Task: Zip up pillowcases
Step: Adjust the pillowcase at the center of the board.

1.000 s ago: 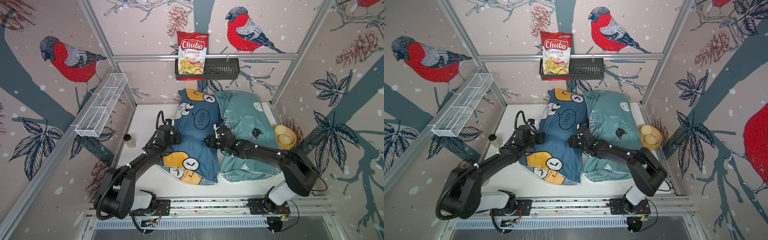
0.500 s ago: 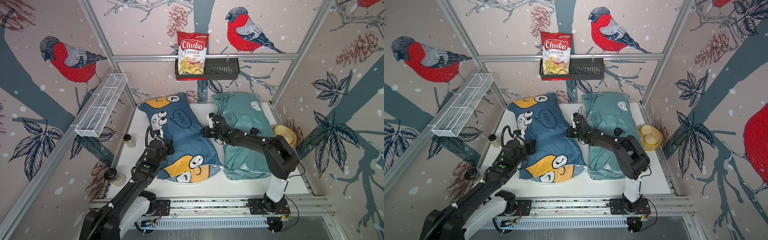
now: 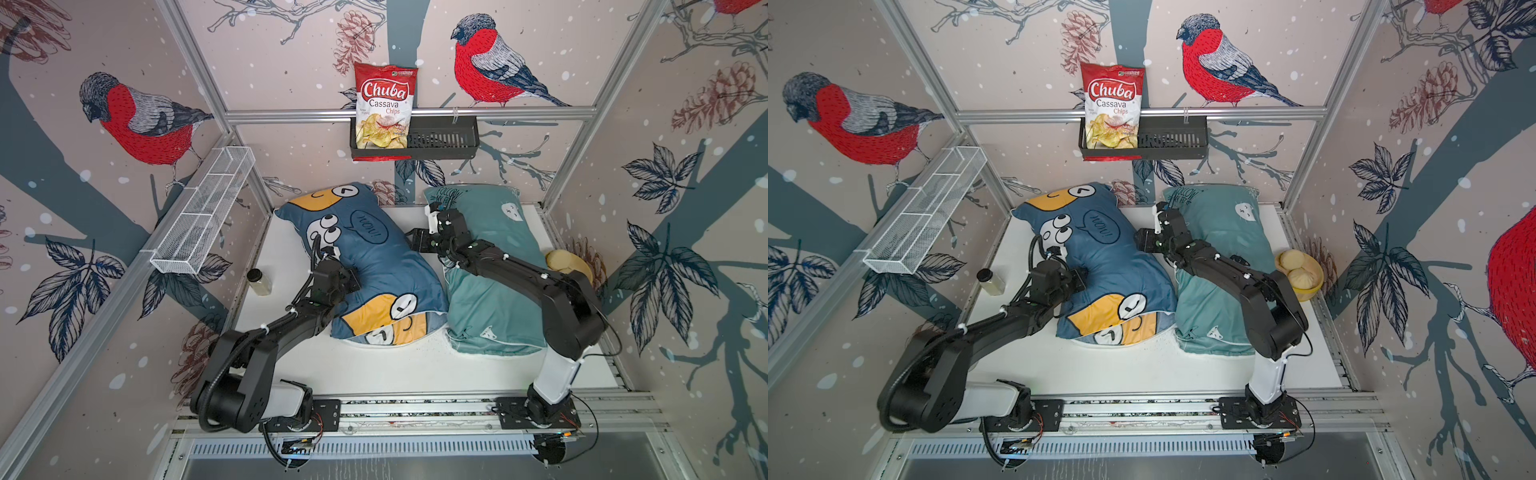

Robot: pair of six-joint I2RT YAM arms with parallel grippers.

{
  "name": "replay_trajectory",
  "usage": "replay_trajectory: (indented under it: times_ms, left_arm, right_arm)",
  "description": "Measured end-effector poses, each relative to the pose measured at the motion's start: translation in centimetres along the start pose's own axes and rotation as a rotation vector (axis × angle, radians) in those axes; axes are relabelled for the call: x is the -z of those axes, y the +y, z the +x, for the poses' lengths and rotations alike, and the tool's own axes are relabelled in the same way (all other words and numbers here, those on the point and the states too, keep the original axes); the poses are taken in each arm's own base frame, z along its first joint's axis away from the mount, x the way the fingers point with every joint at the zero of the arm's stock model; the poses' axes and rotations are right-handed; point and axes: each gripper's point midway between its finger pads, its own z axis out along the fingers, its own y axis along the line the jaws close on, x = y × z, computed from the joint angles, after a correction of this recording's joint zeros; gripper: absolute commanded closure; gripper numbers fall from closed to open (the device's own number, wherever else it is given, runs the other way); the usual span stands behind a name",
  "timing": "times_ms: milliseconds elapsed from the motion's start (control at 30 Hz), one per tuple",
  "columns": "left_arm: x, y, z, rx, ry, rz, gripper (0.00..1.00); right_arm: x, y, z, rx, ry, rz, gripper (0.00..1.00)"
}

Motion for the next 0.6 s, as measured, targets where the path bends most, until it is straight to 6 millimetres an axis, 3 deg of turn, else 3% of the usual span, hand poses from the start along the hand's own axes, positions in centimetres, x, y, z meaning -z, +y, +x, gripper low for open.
replay_trajectory:
  times_ms: [100,167,233,367,433,533,600]
  left_arm:
    - [-1.5,-0.9,0.0,0.016,0.026,0.047,0.78]
    - [-2.3,-1.5,-0.2,0.021,0.039,0.075,0.76]
    - [-3.0,-2.2,-0.3,0.022,0.05,0.101,0.73]
    - [-3.8,-3.0,-0.5,0.026,0.069,0.136,0.64]
    - [-3.8,-3.3,-0.5,0.024,0.076,0.153,0.48]
    - [-2.8,-4.0,-1.0,0.008,0.064,0.168,0.13]
    - [-1.4,-4.6,-1.7,-0.021,0.041,0.177,0.0]
  right_arm:
    - [2.7,4.0,2.8,0.077,0.044,-0.054,0.29]
    - [3.7,5.1,5.8,0.109,0.098,-0.069,0.33]
    - [4.2,5.8,9.3,0.13,0.171,-0.069,0.38]
    - [4.1,8.4,14.3,0.149,0.272,-0.124,0.44]
    - [2.8,9.0,15.5,0.145,0.301,-0.127,0.49]
    - [0.2,8.3,16.4,0.125,0.324,-0.099,0.55]
    - [-1.2,7.0,16.5,0.1,0.335,-0.072,0.58]
